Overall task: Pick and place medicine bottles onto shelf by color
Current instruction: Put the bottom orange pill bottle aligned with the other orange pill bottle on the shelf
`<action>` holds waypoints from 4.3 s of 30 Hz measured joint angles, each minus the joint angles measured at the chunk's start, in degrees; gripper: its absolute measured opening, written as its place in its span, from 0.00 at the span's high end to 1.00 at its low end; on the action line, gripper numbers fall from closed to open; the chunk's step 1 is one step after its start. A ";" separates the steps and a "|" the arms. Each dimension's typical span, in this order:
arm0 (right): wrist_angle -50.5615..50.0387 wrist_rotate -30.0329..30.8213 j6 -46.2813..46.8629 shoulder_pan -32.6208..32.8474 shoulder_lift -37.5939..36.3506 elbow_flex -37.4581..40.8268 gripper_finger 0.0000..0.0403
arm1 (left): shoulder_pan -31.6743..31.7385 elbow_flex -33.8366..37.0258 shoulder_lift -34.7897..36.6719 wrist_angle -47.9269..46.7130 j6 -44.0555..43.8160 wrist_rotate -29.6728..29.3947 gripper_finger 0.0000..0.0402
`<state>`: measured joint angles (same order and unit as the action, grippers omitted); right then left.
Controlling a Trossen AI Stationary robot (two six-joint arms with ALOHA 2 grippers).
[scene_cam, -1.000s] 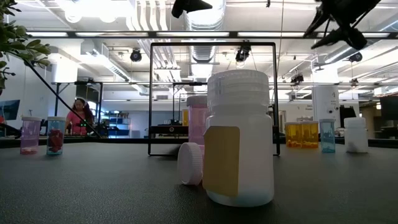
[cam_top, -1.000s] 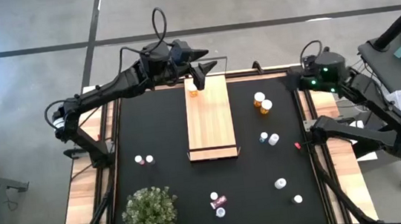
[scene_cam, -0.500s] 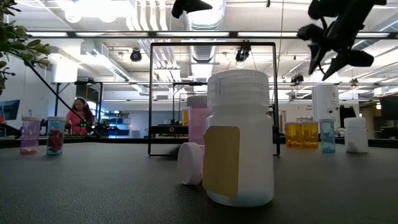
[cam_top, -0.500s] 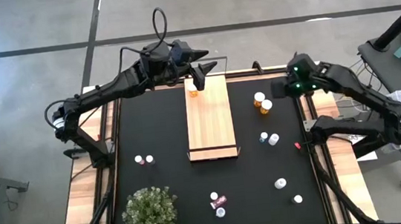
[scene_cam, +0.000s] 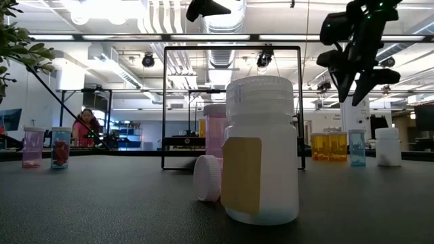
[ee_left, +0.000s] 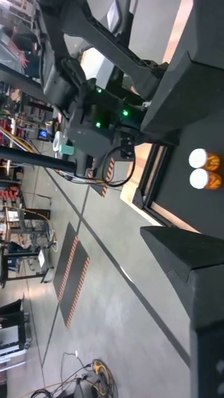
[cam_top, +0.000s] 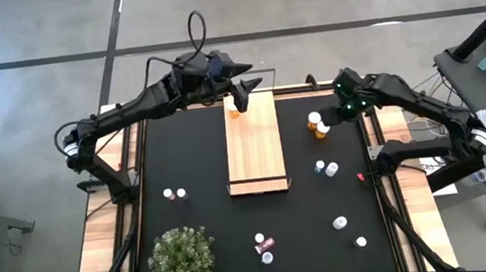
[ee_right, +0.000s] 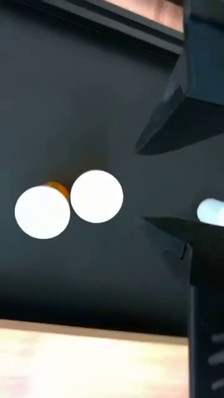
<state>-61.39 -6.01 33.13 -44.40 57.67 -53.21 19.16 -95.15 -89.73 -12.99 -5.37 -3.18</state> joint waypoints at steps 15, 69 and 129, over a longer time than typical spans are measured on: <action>-0.05 -1.91 -0.20 0.02 5.96 0.00 0.56 | 0.33 0.00 0.00 -0.09 0.13 -0.09 0.40; 9.37 -6.25 -7.21 1.27 10.36 0.00 0.23 | 0.37 0.00 0.00 -4.05 0.22 -0.04 0.40; 7.72 1.35 -5.86 2.53 17.88 0.98 0.48 | 0.39 0.28 0.00 -9.08 0.24 -0.06 0.40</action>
<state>-53.67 -4.67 27.26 -41.87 75.55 -52.23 19.55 -94.87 -89.73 -22.07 -5.13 -3.24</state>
